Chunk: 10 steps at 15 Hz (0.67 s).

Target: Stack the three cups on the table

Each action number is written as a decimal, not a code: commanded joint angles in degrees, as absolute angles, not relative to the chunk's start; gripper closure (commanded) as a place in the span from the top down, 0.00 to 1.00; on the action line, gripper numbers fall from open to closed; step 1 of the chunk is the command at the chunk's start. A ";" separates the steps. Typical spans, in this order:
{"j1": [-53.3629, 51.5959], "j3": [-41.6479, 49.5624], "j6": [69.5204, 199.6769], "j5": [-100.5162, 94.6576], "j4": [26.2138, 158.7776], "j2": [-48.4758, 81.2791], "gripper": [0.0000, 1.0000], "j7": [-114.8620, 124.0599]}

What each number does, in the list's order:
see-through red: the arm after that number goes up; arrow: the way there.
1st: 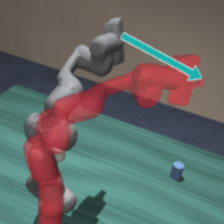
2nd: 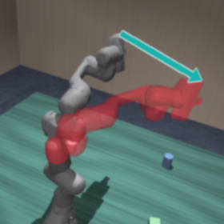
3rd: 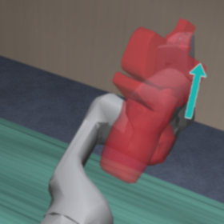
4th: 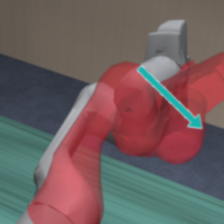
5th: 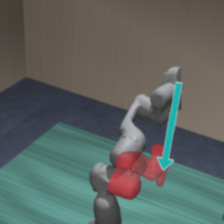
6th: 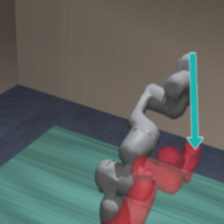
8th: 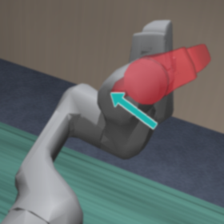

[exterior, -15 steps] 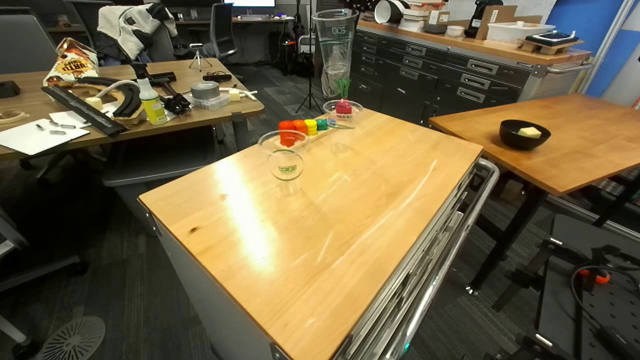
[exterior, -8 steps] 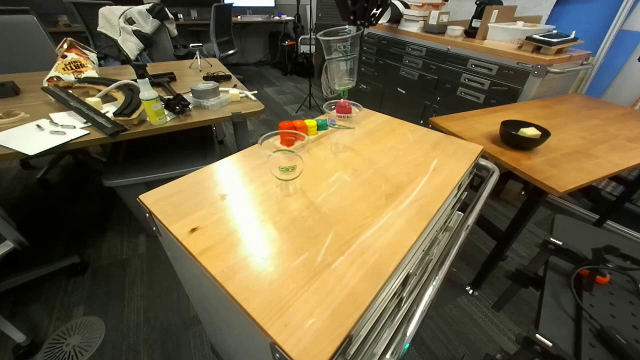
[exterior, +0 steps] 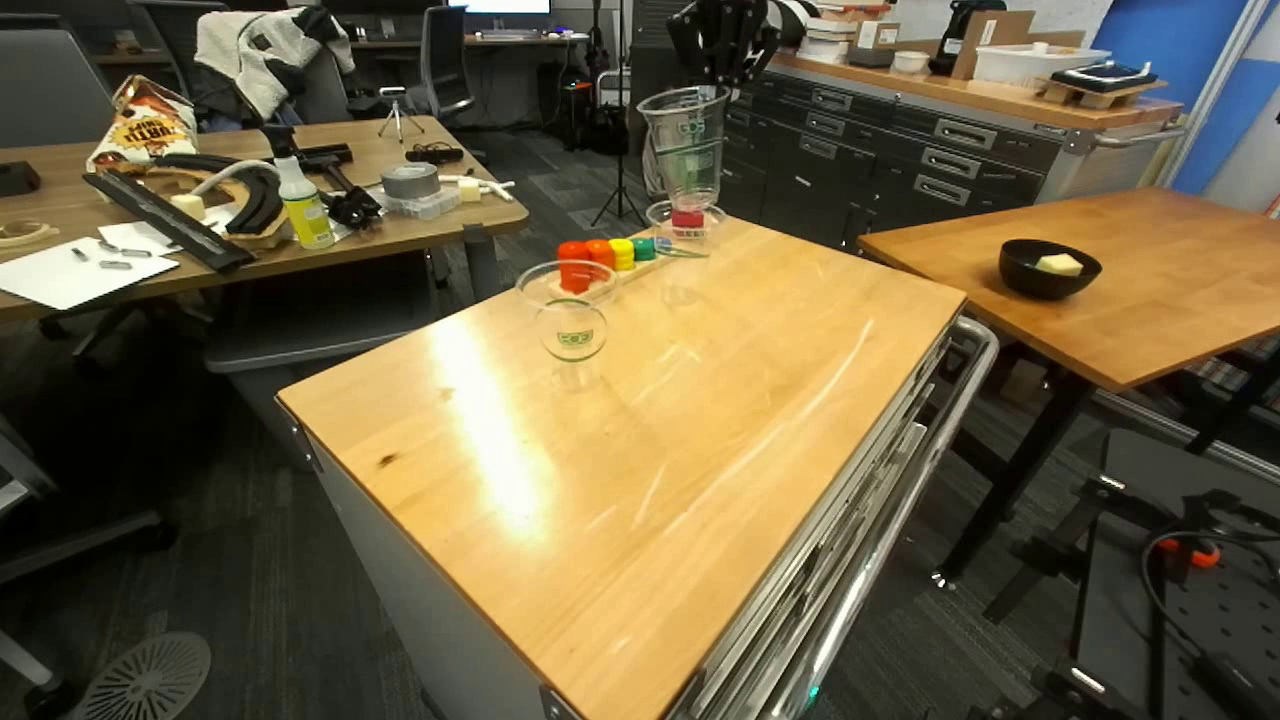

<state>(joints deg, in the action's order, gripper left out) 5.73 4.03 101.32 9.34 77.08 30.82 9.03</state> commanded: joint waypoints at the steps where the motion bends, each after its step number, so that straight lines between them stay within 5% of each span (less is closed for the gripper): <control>1: 6.36 3.40 101.37 10.35 77.22 30.69 0.01 7.96; 10: 6.27 2.82 103.65 11.99 77.19 32.50 0.05 7.25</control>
